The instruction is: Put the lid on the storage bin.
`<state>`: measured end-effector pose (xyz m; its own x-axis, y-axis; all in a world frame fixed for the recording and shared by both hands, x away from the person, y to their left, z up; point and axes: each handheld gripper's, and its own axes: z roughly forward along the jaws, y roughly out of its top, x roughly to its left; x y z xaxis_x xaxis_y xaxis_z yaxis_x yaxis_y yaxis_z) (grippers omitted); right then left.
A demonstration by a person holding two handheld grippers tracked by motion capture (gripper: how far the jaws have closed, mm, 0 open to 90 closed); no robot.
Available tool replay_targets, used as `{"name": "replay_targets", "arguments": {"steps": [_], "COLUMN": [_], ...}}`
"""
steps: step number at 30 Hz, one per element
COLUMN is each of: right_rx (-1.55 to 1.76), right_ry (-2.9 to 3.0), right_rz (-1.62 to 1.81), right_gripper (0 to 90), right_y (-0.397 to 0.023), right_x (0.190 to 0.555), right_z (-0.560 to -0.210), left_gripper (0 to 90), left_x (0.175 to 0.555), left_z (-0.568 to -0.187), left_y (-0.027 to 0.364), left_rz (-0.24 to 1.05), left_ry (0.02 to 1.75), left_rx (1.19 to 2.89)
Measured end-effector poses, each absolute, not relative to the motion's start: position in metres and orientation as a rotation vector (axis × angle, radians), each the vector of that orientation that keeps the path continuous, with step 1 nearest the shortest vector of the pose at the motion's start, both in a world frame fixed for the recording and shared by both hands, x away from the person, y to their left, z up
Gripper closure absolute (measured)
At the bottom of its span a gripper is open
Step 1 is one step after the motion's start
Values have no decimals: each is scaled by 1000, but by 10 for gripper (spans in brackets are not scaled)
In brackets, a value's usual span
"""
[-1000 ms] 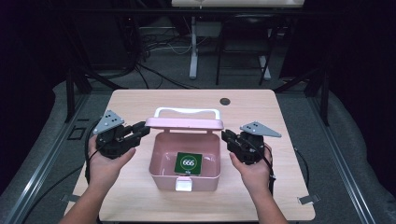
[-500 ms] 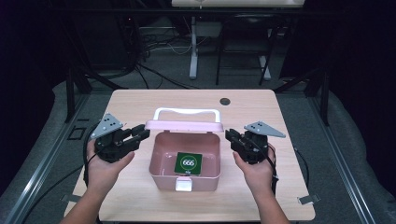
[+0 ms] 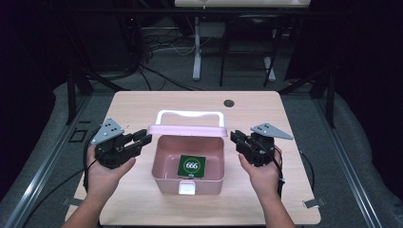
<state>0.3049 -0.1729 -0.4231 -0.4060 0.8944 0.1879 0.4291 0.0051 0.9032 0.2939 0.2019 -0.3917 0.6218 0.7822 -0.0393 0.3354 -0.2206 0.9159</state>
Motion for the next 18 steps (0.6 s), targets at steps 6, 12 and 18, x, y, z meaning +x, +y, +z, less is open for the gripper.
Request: {"name": "replay_targets", "arguments": {"steps": [6,12,18], "right_rx": [1357,1364,1365], "right_ry": [1848,1842,1842], "right_rz": [1386,1386,1387], "right_gripper": [754,739,738], "right_y": [-174,-175,-176], "right_x": [305,306,306], "right_z": [-423,-423,-423], "left_gripper": [708,705,705], "left_x": [292,290,288], "left_z": [-395,-398,-399], "left_y": [203,204,203], "left_rz": [526,514,516], "left_ry": [903,904,903], "left_rx": [1816,1818,1824]}}
